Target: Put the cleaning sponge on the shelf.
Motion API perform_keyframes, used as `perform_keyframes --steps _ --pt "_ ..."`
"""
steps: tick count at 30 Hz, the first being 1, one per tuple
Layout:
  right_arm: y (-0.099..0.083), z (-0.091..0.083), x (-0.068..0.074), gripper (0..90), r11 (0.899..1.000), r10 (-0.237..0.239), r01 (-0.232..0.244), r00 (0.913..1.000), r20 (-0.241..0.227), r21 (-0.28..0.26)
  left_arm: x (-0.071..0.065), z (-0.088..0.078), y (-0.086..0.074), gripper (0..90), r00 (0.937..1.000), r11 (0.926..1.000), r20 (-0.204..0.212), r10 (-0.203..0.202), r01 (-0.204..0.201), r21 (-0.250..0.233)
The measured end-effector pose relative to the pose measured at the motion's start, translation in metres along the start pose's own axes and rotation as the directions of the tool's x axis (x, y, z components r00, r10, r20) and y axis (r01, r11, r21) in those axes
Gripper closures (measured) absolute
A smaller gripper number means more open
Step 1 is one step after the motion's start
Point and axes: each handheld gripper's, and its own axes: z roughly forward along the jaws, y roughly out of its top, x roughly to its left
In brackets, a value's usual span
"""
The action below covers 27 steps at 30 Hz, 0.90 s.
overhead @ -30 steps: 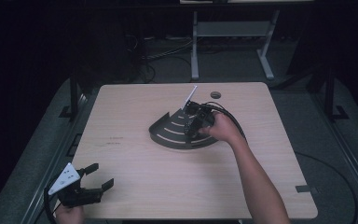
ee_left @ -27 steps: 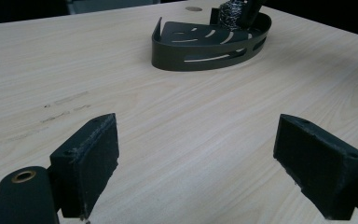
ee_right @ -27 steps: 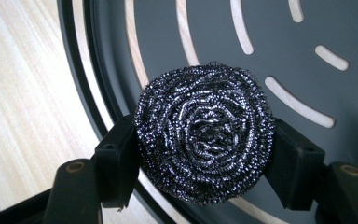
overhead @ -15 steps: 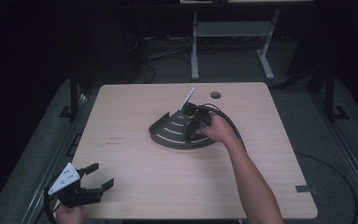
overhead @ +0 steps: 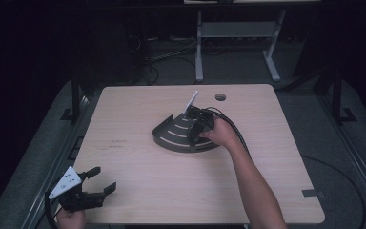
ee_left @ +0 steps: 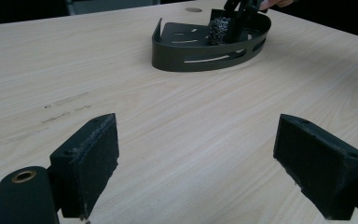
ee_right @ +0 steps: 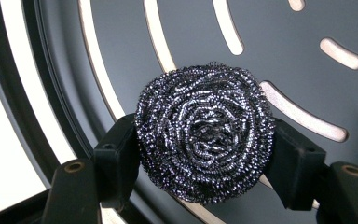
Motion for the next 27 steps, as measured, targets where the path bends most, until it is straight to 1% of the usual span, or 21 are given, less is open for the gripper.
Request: perform_keyframes --steps 10,13,19,23,27 --pt "0.0011 0.0001 0.0009 32.5 1.000 0.005 -0.005 0.9999 0.009 -0.004 0.0001 0.0003 -0.0003 13.3 1.0000 1.0000 0.001 -0.001 0.001 0.002" --pt "0.0009 -0.0002 0.0007 32.5 1.000 0.011 -0.011 0.9999 0.000 -0.006 0.0001 -0.0002 -0.0004 13.3 1.0000 1.0000 0.000 0.000 0.000 0.002" --pt "0.0011 0.0005 -0.0002 31.7 1.000 0.012 -0.012 0.9999 0.000 -0.009 0.0008 -0.0002 -0.0007 13.3 1.0000 1.0000 -0.002 -0.004 0.004 0.000" --pt "0.0012 0.0040 0.0005 31.0 1.000 0.009 -0.009 1.0000 -0.003 0.001 0.0005 0.0004 -0.0008 13.3 1.0000 1.0000 -0.003 -0.006 0.006 0.004" --pt "0.0009 0.0044 0.0002 30.9 1.000 0.011 -0.011 0.9999 -0.007 -0.006 0.0008 0.0007 -0.0006 13.3 1.0000 1.0000 -0.003 -0.005 0.005 0.003"
